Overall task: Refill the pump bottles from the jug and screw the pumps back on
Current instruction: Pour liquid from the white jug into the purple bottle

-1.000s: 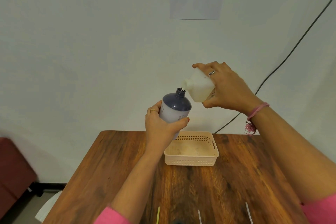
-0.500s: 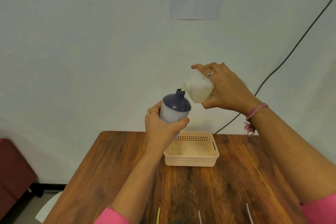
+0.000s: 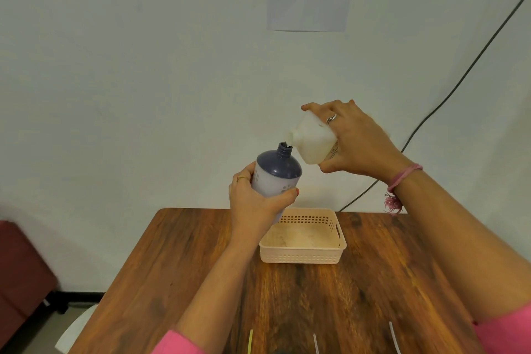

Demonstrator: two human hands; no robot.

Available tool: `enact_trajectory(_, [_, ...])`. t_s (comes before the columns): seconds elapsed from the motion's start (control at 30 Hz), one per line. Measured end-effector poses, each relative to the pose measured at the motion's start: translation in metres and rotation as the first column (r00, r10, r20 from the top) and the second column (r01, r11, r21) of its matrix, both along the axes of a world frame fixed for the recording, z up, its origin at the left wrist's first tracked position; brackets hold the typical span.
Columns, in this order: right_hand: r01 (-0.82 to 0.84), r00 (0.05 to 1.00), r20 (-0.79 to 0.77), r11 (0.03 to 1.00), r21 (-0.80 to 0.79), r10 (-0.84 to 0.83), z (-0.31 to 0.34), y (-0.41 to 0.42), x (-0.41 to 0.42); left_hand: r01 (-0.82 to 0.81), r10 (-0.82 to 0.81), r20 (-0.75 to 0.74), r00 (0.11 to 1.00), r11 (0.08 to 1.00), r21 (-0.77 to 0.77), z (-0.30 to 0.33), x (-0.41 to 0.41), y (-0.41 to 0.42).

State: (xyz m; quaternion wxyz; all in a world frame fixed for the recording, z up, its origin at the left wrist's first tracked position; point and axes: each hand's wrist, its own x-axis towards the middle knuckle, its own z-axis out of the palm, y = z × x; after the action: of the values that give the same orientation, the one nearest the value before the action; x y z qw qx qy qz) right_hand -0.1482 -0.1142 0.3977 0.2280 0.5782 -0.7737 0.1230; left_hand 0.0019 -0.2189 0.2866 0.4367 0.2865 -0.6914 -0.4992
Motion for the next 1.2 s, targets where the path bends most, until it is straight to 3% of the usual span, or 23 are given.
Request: enact_trajectory(1.2, [0.001, 1.0, -0.032, 1.0, 0.002, -0.001, 0.0035, 0.0031, 0.0029, 0.006, -0.006, -0.009, 1.0, 1.0, 0.015, 0.0029, 0.0025, 0.0035])
